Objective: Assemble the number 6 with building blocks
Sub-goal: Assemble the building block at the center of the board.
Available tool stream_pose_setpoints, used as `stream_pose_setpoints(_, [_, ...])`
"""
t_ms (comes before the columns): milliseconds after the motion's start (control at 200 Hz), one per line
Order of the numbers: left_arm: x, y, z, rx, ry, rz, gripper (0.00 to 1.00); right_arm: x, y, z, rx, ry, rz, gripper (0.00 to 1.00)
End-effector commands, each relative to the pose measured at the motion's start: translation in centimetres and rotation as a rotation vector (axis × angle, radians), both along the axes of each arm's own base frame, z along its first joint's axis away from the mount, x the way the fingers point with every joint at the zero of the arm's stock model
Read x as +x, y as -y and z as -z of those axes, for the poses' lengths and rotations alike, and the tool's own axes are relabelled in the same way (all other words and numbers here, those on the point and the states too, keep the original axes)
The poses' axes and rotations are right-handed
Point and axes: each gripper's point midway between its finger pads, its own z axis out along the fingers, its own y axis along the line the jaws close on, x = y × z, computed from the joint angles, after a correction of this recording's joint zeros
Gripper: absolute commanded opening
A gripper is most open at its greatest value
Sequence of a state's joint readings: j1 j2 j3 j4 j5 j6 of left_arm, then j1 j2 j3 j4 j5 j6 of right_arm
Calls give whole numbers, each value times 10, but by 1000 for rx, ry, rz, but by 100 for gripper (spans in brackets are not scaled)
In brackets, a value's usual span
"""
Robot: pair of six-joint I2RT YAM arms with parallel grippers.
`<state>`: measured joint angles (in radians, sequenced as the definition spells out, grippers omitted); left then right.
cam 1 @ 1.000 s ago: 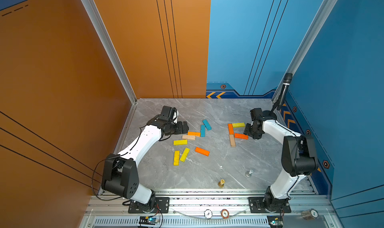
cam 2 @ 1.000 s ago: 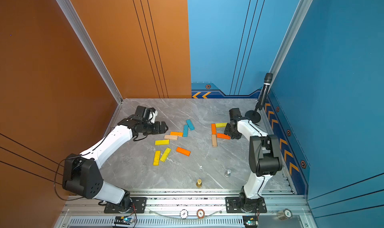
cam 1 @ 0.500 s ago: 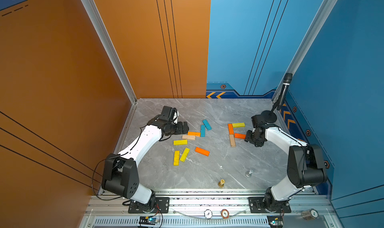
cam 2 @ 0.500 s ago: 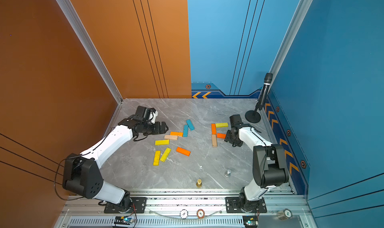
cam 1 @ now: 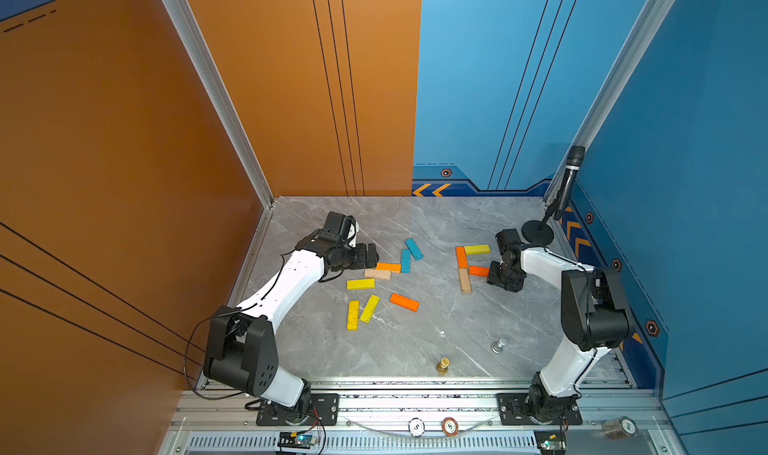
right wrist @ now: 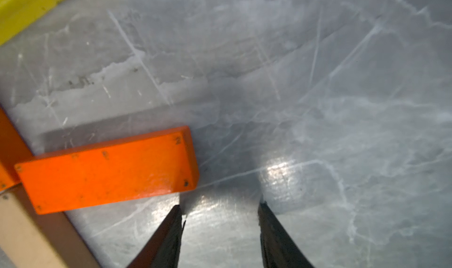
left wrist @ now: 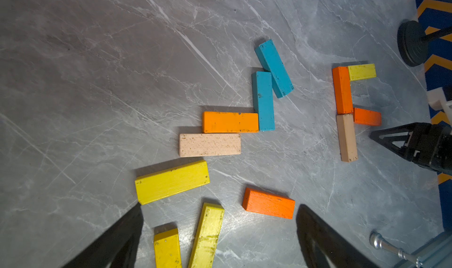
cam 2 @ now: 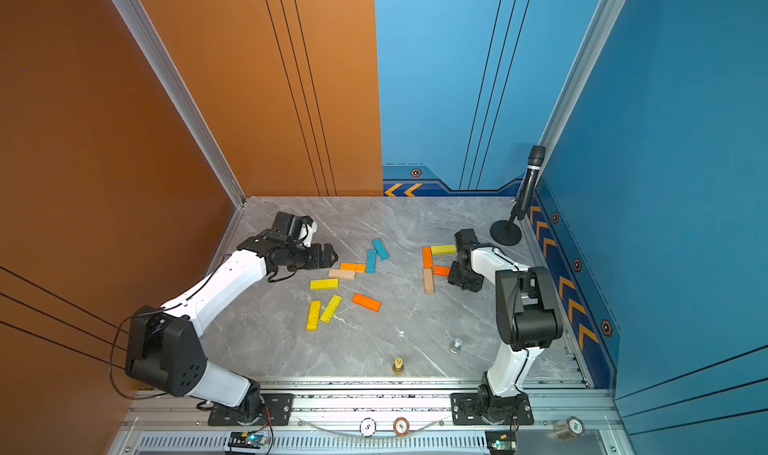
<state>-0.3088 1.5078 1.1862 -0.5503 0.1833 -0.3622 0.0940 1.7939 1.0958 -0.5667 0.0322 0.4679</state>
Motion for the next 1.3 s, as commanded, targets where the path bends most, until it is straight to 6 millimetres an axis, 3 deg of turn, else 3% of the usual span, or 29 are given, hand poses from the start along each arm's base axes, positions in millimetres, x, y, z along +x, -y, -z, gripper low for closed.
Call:
stream_pose_setpoints(0, [3,0,-5,17,3,9,98,9,8,-1,-34,0,-3,51])
stream_pose_setpoints(486, [6,-3,0,14,-12,1,98,19,6,-1,-26,-2,-16,51])
stream_pose_setpoints(646, [6,-3,1,15,-15,0,98,16,8,-26,-27,46,-14,51])
stream_pose_setpoints(836, [6,-1,1,10,-17,4,98,22,25,-50,-24,108,30,51])
stream_pose_setpoints(1056, [5,0,1,12,-15,7,98,39,51,-43,-21,101,76,53])
stream_pose_setpoints(1297, [4,-1,0,19,-13,8,98,54,62,-32,-66,49,-22,56])
